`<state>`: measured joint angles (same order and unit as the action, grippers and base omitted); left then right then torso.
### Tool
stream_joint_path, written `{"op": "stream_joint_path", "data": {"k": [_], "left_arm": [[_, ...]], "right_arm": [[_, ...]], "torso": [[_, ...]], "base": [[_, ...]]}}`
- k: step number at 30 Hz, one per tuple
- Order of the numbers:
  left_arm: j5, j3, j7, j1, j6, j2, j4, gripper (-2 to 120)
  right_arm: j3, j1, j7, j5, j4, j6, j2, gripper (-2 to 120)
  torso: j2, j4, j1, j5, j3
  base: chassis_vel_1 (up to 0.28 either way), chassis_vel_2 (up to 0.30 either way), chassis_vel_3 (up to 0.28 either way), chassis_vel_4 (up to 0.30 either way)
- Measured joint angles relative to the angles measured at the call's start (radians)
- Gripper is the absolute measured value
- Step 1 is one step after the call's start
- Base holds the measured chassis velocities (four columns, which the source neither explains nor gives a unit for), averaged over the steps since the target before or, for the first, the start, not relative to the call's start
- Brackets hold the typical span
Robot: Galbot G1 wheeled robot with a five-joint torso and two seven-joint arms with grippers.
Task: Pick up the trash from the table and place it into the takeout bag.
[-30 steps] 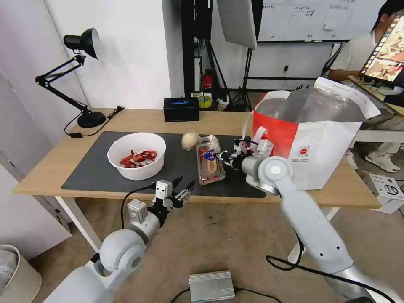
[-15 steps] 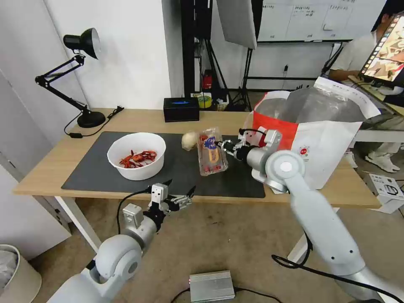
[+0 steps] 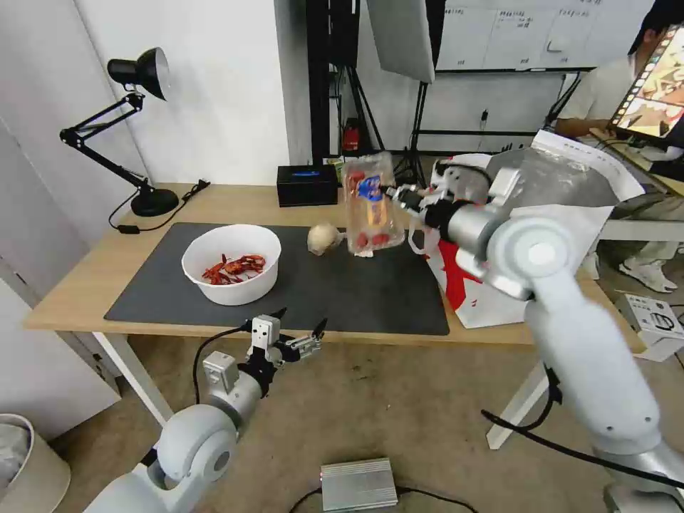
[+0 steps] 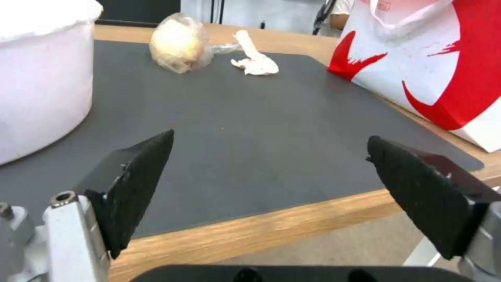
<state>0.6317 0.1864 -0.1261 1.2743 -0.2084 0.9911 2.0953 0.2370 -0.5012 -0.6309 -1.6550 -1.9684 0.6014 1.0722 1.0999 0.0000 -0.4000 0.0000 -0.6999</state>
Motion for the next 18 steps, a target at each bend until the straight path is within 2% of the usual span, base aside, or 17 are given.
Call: {"op": "stream_joint_path", "data": {"k": [9, 18], "left_arm": [[0.000, -0.001, -0.001, 0.001, -0.008, -0.001, 0.007, 100], [0.000, 0.006, -0.002, 0.014, -0.010, 0.014, 0.012, 100]], "right_arm": [[0.103, 0.025, -0.037, -0.079, -0.009, -0.022, -0.091, 0], [0.139, 0.049, -0.045, -0.095, 0.020, -0.035, -0.126, 0]], "torso": [[0.000, -0.0002, 0.000, 0.0002, 0.000], [0.000, 0.0000, 0.000, 0.0001, 0.000]], "base": [[0.000, 0.000, 0.000, 0.000], [0.000, 0.000, 0.000, 0.000]]}}
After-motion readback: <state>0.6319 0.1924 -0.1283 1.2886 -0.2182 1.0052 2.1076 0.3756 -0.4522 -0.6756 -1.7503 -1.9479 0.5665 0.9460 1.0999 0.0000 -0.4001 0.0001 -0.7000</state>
